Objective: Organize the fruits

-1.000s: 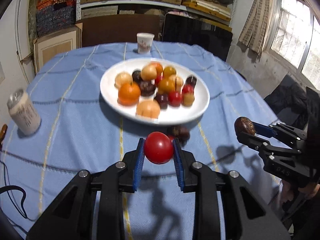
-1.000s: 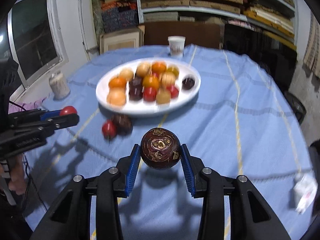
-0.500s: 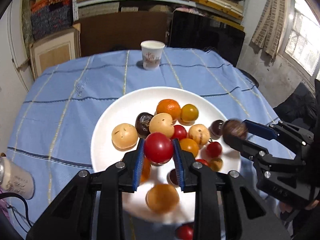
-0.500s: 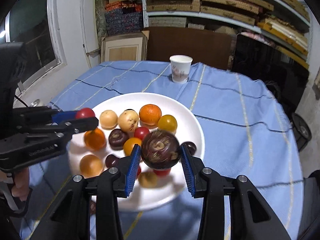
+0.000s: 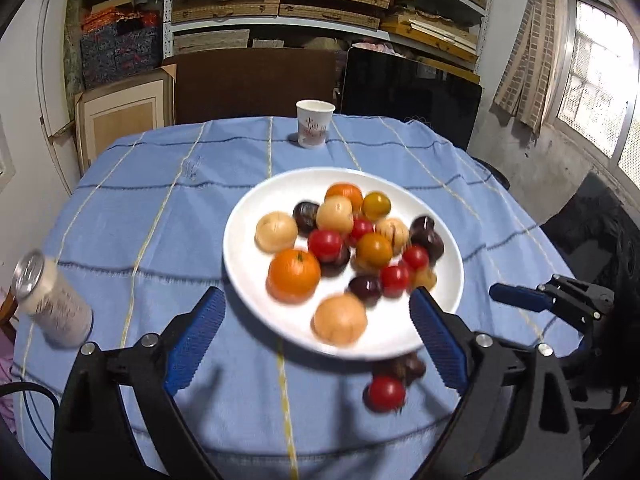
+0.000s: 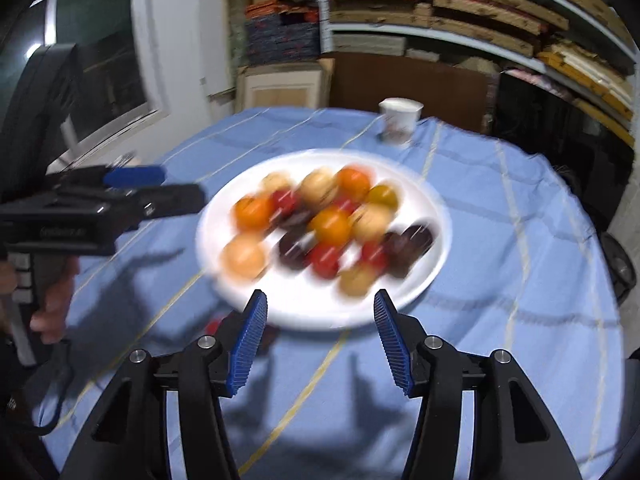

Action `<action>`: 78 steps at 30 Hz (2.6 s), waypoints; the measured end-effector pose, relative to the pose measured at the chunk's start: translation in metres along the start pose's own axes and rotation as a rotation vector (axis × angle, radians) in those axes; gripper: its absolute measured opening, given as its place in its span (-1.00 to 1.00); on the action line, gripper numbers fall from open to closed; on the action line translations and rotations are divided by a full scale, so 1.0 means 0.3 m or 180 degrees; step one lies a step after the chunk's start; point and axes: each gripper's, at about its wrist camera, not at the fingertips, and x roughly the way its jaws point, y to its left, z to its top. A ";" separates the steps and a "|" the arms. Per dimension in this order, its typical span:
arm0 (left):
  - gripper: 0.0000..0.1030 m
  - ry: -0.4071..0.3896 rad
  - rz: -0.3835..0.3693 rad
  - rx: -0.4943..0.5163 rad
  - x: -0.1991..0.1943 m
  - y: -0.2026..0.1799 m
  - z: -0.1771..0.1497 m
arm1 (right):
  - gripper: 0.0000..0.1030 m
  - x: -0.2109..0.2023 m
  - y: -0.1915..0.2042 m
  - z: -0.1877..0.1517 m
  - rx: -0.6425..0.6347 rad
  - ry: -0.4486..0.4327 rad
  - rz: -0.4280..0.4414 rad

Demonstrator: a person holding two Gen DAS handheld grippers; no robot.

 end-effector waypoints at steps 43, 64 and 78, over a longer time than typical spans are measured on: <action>0.77 0.0140 0.0073 0.0219 0.049 -0.032 -0.253 | -0.23 0.171 0.071 -0.099 0.0142 0.0448 -0.0364; -0.19 0.0517 0.0055 0.0420 0.175 -0.193 -0.244 | -0.23 -0.029 0.074 -0.224 0.0192 0.0278 -0.0546; -0.31 0.0326 0.0106 0.0428 0.089 -0.188 -0.258 | -0.23 -0.058 0.072 -0.231 0.0232 0.0217 -0.0573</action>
